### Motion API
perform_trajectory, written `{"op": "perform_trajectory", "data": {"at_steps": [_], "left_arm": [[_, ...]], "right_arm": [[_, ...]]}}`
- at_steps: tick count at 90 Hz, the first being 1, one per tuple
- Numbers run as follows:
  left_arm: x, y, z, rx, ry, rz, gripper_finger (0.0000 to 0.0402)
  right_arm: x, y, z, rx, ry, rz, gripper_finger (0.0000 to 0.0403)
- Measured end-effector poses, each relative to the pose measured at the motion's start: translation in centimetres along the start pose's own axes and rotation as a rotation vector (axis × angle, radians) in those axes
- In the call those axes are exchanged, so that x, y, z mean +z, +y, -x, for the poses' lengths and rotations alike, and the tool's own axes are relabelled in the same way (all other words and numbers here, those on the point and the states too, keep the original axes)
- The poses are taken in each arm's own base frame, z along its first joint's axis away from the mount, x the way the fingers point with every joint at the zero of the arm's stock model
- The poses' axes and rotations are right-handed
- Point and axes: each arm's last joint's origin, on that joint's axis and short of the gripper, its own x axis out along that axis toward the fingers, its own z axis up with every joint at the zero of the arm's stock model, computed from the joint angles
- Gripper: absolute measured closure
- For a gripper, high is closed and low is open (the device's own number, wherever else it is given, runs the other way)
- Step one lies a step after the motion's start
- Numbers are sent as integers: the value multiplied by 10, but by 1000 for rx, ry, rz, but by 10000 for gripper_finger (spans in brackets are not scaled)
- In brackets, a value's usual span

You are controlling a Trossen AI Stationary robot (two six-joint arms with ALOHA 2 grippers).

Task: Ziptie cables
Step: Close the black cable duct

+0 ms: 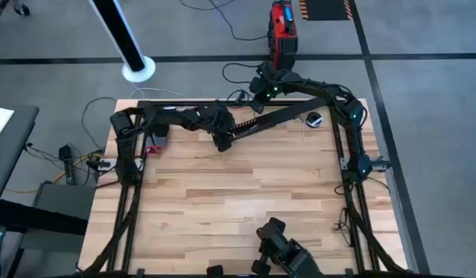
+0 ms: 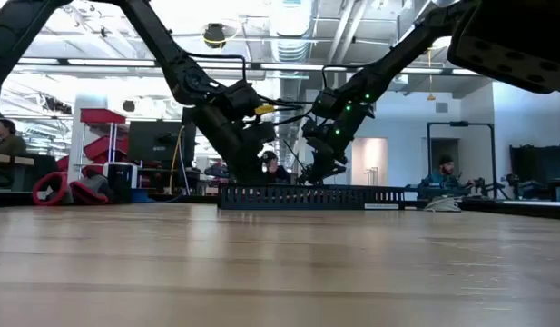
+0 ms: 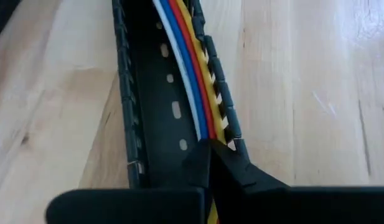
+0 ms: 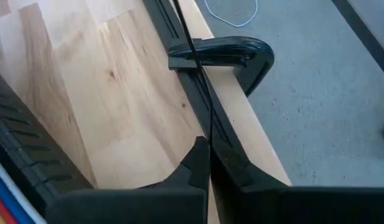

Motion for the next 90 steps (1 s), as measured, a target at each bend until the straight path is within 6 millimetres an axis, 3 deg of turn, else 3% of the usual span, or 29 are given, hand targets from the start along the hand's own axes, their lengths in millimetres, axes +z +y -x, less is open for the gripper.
{"op": "perform_trajectory", "data": {"at_steps": [22, 45, 71, 90], "left_arm": [[-14, -3, -2, -5, 31, 8, 401], [-24, -5, -4, -9, 58, 30, 401], [-26, -6, -4, -15, 73, 29, 401], [-26, -6, -4, -17, 75, 22, 401]], "right_arm": [[-2, -2, 0, -5, 12, -10, 403], [-18, -8, -19, -13, 102, -34, 403], [-15, -11, -23, -40, 62, -23, 403], [-11, 0, -27, -9, 54, 63, 403]]}}
